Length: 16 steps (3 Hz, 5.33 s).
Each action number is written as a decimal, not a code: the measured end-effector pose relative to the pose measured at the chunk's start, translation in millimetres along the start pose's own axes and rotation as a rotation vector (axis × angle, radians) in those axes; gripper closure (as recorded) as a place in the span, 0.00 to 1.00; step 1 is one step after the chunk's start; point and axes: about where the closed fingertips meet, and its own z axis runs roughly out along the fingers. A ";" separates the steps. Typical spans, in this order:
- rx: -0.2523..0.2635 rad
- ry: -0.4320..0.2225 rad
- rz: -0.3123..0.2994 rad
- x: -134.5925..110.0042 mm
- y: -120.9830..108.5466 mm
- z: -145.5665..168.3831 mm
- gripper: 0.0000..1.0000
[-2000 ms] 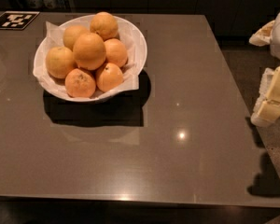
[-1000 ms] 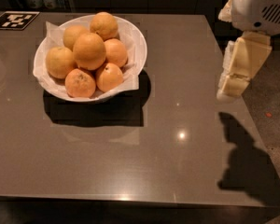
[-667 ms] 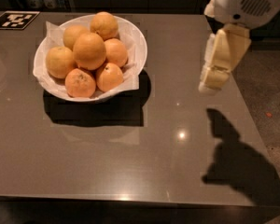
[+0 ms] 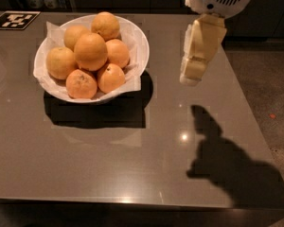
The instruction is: Pick orange from white bowl
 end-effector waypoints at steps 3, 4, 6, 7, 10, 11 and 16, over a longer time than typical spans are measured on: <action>0.033 -0.081 -0.009 -71.7 -24.0 11.1 0.00; 0.037 -0.064 -0.071 -106.7 -26.1 15.1 0.00; 0.020 -0.012 -0.124 -150.0 -39.6 41.3 0.00; 0.006 0.000 -0.126 -159.9 -48.1 53.5 0.04; -0.028 0.046 -0.152 -183.6 -60.9 90.8 0.18; -0.041 0.054 -0.171 -191.3 -59.9 100.5 0.25; -0.150 0.102 -0.182 -189.7 -52.5 157.6 0.24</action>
Offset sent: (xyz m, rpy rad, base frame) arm 0.0471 0.0770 -0.0036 0.0312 0.0558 -0.0108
